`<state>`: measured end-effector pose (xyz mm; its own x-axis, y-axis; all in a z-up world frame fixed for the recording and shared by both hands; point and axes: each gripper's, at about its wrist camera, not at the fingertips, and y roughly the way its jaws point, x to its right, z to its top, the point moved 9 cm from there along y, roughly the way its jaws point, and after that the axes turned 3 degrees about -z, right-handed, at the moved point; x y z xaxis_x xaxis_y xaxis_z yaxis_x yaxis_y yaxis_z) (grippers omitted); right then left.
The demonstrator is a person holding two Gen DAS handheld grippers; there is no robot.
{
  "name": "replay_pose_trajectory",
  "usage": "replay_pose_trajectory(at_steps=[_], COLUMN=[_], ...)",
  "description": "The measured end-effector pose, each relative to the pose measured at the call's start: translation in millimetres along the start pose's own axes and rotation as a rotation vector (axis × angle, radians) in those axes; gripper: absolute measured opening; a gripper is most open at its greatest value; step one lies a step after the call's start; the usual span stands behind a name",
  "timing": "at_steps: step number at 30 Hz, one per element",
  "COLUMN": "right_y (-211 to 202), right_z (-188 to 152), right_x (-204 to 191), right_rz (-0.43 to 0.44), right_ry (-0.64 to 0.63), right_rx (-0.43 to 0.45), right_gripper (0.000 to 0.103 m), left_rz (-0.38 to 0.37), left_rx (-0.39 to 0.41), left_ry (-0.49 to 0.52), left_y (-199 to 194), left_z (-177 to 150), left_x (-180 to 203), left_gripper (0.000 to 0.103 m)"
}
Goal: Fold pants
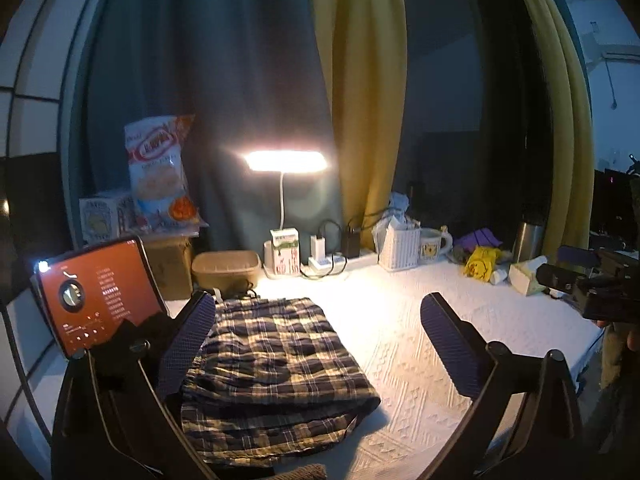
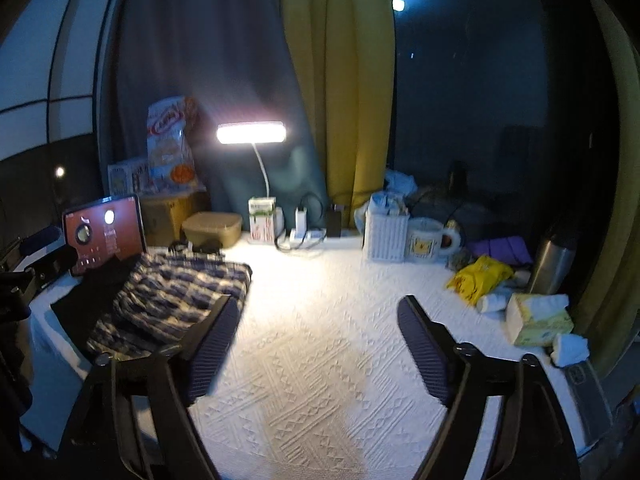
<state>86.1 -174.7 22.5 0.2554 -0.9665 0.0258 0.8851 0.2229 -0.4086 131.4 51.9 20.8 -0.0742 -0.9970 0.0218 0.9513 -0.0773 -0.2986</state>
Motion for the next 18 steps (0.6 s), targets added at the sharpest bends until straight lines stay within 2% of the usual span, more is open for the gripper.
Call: replay_pose_trajectory(at_steps=[6, 9, 12, 18], right_y=[-27.4, -35.7, -41.6, -44.9], right_z=[13.3, 17.4, 19.7, 19.5], right_x=[-2.3, -2.5, -3.7, -5.0], right_rz=[-0.003, -0.007, -0.008, -0.032], right_ry=[0.003, 0.014, 0.011, 0.014], right_rx=[0.064, 0.085, 0.099, 0.105], right_gripper=[0.093, 0.095, 0.103, 0.103], left_rz=[0.047, 0.041, 0.034, 0.073], left_rx=[0.037, 0.054, 0.073, 0.051], left_ry=[0.017, 0.001, 0.0, -0.004], left_y=[-13.2, -20.1, -26.2, -21.6], left_z=[11.0, 14.9, 16.2, 9.3], left_x=[0.2, 1.0, 2.6, -3.3], left_gripper=[0.102, 0.102, 0.102, 0.102])
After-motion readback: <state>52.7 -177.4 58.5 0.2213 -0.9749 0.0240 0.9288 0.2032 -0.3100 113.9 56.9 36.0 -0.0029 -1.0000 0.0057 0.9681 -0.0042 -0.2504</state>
